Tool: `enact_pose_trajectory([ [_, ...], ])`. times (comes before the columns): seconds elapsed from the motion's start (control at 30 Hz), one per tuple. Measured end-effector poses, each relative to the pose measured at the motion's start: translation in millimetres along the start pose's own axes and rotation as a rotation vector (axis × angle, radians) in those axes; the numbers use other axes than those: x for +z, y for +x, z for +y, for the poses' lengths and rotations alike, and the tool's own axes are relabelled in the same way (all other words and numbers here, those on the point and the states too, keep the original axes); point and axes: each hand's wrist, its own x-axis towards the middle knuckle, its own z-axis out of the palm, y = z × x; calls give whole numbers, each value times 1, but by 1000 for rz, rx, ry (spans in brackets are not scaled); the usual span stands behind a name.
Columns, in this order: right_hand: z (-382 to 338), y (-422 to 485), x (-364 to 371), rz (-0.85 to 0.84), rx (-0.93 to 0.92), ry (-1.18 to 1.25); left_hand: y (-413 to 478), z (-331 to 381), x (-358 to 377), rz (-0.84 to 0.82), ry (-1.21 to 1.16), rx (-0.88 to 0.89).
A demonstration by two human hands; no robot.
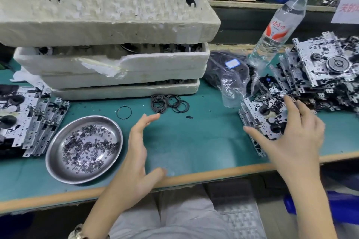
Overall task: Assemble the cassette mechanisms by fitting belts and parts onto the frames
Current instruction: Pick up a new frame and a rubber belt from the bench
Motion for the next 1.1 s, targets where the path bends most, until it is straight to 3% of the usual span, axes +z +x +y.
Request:
enact_pose_trajectory([
  [0.13,-4,-6,1,40,-71,-60,0,3,0,2,14,-18],
  [0.33,-46,-9,22,178,-416,34,0,6,0,4,20,-52],
  [0.53,-84,24,43,-41,-195,-264,-1,11,-1,11,28,-77],
  [0.63,-100,26,49,-66,-250,-349,-1,13,0,10,42,-90],
  [0.77,-116,11,62,64,-497,-273,-1,17,-1,9,57,-98],
  [0.87,-119,6,76,24,-652,-155,-1,19,-1,6,69,-110],
  [1.1,-120,5,87,60,-714,-145,-2,21,-1,1,116,-94],
])
